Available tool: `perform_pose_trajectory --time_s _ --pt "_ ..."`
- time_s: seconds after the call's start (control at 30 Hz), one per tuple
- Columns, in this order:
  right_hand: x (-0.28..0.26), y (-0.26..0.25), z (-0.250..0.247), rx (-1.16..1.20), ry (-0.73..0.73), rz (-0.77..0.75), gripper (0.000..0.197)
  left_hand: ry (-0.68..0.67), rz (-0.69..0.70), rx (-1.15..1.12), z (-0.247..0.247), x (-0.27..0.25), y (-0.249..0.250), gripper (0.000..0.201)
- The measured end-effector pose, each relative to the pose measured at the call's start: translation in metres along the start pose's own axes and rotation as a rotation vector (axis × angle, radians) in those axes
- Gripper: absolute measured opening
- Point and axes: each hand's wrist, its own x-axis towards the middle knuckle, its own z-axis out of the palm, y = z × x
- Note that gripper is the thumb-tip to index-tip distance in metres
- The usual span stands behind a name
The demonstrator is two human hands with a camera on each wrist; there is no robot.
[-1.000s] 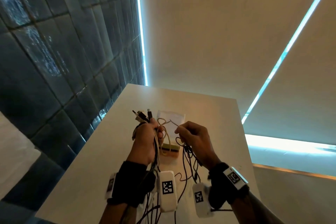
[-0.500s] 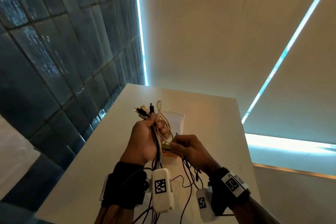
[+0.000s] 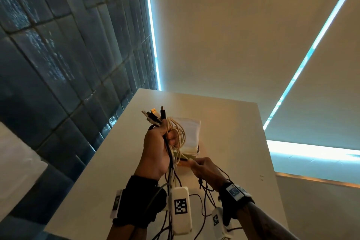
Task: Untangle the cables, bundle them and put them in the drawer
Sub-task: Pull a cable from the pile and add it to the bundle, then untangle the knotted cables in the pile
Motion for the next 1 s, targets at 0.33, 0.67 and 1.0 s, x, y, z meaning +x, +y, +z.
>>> perform_pose_trajectory --time_s 0.33,0.67,1.0 --pt "0.006 0.026 0.004 -0.043 0.033 -0.059 0.051 0.070 0.045 -0.130 -0.020 0.005 0.014 0.035" --pt "-0.009 0.046 -0.022 -0.391 0.017 -0.120 0.012 0.123 0.112 -0.158 -0.021 0.008 0.030 0.036" --pt "-0.033 0.064 -0.031 -0.249 0.078 0.079 0.012 0.149 0.125 -0.151 -0.023 0.008 0.037 0.033"
